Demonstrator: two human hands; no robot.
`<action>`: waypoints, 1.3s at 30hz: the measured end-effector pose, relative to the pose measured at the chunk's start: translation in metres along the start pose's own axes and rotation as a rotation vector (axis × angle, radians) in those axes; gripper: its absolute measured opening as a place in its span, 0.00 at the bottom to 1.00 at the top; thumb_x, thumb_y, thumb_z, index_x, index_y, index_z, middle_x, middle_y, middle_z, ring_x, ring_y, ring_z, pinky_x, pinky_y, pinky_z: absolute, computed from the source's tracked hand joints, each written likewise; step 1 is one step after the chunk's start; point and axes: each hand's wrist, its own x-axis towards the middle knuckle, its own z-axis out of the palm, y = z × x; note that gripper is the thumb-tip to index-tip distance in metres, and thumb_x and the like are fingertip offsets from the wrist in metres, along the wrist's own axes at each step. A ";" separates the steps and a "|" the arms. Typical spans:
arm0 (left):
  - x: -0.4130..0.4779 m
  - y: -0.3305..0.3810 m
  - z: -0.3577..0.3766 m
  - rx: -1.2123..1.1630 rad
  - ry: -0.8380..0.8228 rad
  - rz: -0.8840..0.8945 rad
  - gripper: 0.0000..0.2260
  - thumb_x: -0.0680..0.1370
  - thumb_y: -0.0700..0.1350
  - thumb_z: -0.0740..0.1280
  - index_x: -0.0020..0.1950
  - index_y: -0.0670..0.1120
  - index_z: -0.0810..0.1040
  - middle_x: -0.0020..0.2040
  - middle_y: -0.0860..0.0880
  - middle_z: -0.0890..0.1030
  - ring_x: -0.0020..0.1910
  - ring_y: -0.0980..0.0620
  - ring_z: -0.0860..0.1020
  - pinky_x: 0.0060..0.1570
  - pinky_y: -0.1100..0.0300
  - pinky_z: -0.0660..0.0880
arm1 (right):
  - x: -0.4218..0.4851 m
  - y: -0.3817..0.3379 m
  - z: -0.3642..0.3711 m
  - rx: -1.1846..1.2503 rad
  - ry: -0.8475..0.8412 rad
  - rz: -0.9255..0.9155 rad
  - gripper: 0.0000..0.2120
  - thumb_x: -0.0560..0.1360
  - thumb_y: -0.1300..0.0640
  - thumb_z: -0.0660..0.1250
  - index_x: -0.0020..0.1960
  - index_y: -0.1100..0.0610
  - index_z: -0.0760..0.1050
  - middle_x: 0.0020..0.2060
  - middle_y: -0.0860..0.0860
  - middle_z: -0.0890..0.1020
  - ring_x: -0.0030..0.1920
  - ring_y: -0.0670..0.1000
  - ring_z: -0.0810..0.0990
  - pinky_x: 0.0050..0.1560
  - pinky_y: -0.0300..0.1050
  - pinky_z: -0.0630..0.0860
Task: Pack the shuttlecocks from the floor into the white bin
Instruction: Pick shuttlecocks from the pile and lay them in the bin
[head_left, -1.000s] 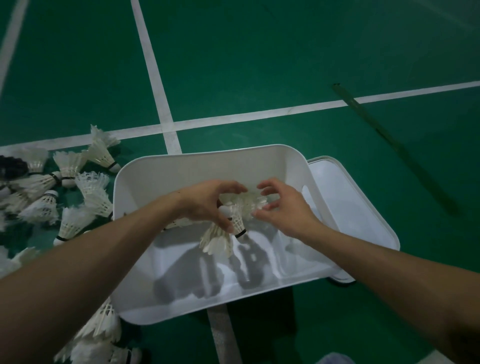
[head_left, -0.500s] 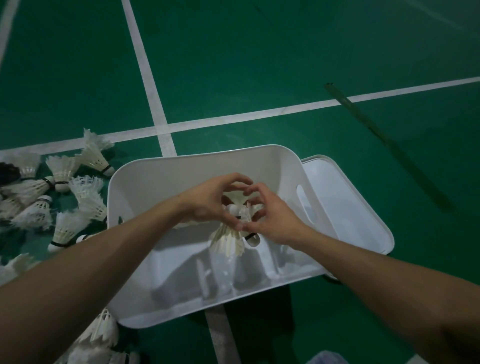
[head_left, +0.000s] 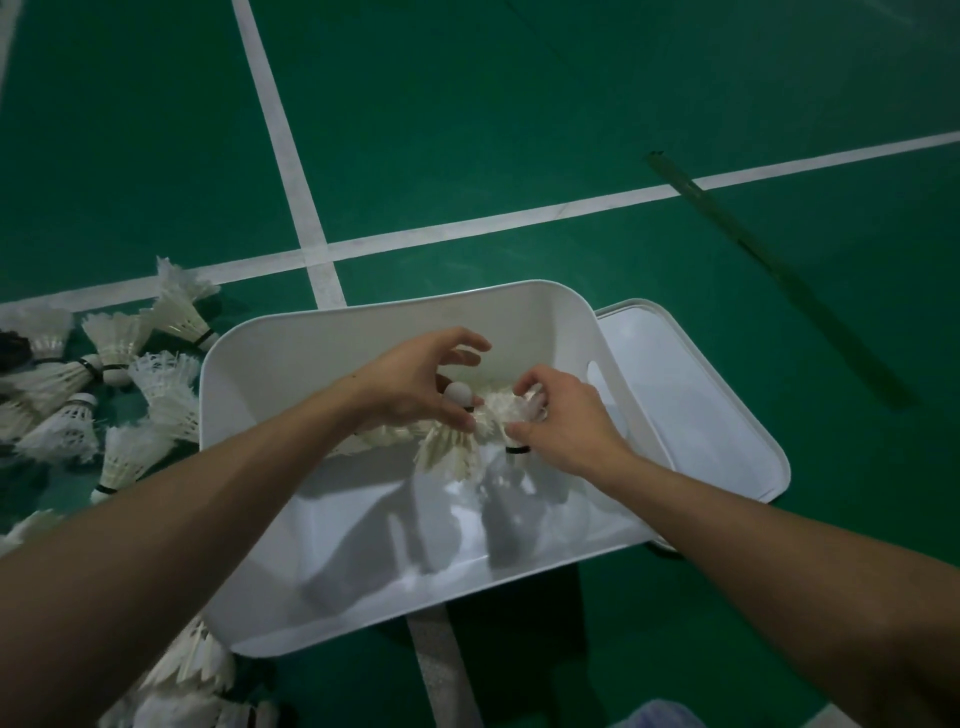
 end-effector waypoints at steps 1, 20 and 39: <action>-0.002 0.001 -0.002 0.017 0.024 -0.004 0.35 0.64 0.35 0.79 0.65 0.54 0.69 0.68 0.48 0.72 0.50 0.51 0.83 0.54 0.49 0.79 | 0.000 -0.001 0.000 0.003 0.003 -0.003 0.15 0.70 0.54 0.75 0.51 0.48 0.73 0.42 0.48 0.78 0.42 0.50 0.78 0.45 0.47 0.78; -0.131 0.003 -0.052 0.202 0.274 -0.180 0.22 0.65 0.40 0.78 0.56 0.51 0.77 0.54 0.57 0.80 0.47 0.59 0.82 0.49 0.61 0.80 | -0.008 -0.077 0.064 0.465 -0.432 0.182 0.07 0.71 0.61 0.75 0.43 0.57 0.77 0.37 0.49 0.78 0.39 0.45 0.75 0.32 0.34 0.67; -0.191 0.002 -0.051 -0.115 0.566 -0.163 0.15 0.57 0.44 0.76 0.41 0.43 0.81 0.50 0.55 0.84 0.47 0.59 0.83 0.44 0.63 0.80 | 0.007 -0.089 0.128 0.278 -0.447 0.069 0.11 0.68 0.63 0.77 0.49 0.61 0.80 0.37 0.52 0.78 0.39 0.50 0.75 0.37 0.43 0.72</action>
